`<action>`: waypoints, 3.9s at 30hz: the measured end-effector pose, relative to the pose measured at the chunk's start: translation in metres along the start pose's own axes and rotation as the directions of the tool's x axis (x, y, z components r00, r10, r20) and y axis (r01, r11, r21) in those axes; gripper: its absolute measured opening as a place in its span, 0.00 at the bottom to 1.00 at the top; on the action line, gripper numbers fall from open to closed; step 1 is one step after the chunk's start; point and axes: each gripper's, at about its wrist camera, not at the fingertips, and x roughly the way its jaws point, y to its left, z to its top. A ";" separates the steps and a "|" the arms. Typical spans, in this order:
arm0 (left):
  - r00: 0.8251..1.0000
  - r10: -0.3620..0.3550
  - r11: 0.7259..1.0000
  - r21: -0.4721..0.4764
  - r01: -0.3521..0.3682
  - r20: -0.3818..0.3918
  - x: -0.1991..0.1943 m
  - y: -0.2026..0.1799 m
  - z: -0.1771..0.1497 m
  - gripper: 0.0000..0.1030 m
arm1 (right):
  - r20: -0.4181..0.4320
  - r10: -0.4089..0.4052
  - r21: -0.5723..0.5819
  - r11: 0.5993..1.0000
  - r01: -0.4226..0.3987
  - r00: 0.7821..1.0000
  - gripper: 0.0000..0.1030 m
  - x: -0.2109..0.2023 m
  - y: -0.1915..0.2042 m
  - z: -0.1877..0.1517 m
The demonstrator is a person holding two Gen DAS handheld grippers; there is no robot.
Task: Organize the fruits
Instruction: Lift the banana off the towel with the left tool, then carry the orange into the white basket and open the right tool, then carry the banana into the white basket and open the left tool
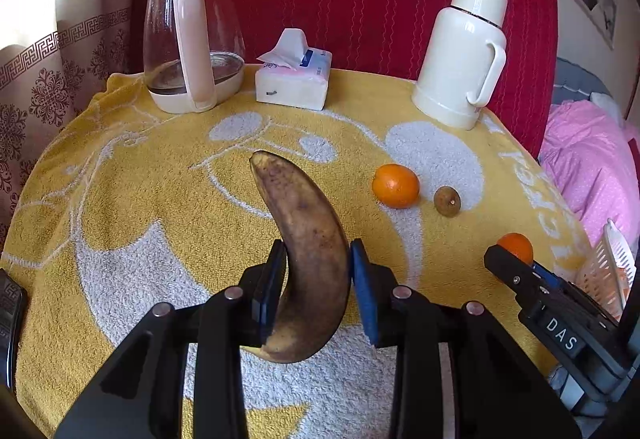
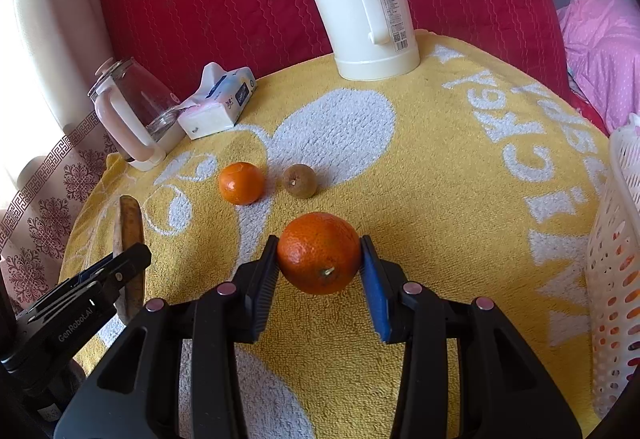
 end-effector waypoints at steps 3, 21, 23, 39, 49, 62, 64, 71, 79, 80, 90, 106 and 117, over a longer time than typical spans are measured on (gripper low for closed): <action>1.000 -0.003 1.000 -0.012 0.003 0.007 -0.002 0.003 0.002 0.32 | 0.001 0.000 -0.001 1.000 0.000 1.000 0.40 0.000 0.000 0.000; 0.997 0.005 1.000 -0.029 -0.003 0.073 -0.019 0.006 0.005 0.32 | 0.067 -0.012 -0.029 0.999 0.014 0.998 0.40 -0.015 0.008 0.004; 0.997 0.002 1.000 -0.030 0.001 0.081 -0.022 0.006 0.005 0.32 | 0.085 -0.011 -0.031 0.999 0.014 0.996 0.40 -0.022 0.009 0.006; 0.995 -0.025 1.000 -0.014 0.026 0.094 -0.032 -0.003 0.002 0.31 | 0.199 -0.062 -0.034 0.997 0.070 0.978 0.40 -0.107 -0.001 -0.002; 0.995 -0.035 0.999 0.007 0.034 0.097 -0.035 -0.010 0.000 0.31 | 0.222 -0.191 0.068 0.981 0.181 0.956 0.40 -0.166 -0.062 -0.017; 0.995 -0.045 0.998 0.039 0.041 0.092 -0.035 -0.021 -0.004 0.32 | 0.203 -0.303 0.195 0.944 0.265 0.931 0.49 -0.189 -0.113 -0.039; 0.995 -0.045 0.998 0.040 0.042 0.092 -0.035 -0.021 -0.004 0.31 | 0.209 -0.316 0.209 0.939 0.274 0.925 0.49 -0.194 -0.117 -0.041; 0.995 -0.052 0.998 0.042 0.049 0.090 -0.036 -0.023 -0.004 0.31 | 0.205 -0.365 0.241 0.918 0.315 0.908 0.49 -0.201 -0.131 -0.052; 0.991 -0.098 0.993 0.067 0.092 0.094 -0.049 -0.039 0.000 0.31 | 0.229 -0.406 0.217 0.907 0.360 0.885 0.50 -0.212 -0.133 -0.057; 0.990 -0.107 0.992 0.072 0.101 0.095 -0.052 -0.043 0.000 0.31 | 0.232 -0.408 0.214 0.907 0.363 0.883 0.50 -0.215 -0.133 -0.057; 0.970 -0.222 0.965 0.168 0.203 0.100 -0.082 -0.104 -0.001 0.31 | 0.266 -0.416 0.190 0.907 0.376 0.869 0.50 -0.236 -0.144 -0.057; 0.907 -0.420 0.875 0.274 0.399 0.022 -0.107 -0.213 0.006 0.32 | 0.262 -0.375 0.213 0.921 0.326 0.889 0.51 -0.243 -0.166 -0.064; 0.886 -0.456 0.830 0.322 0.455 -0.078 -0.082 -0.260 -0.004 0.32 | 0.260 -0.373 0.233 0.920 0.317 0.891 0.51 -0.244 -0.172 -0.063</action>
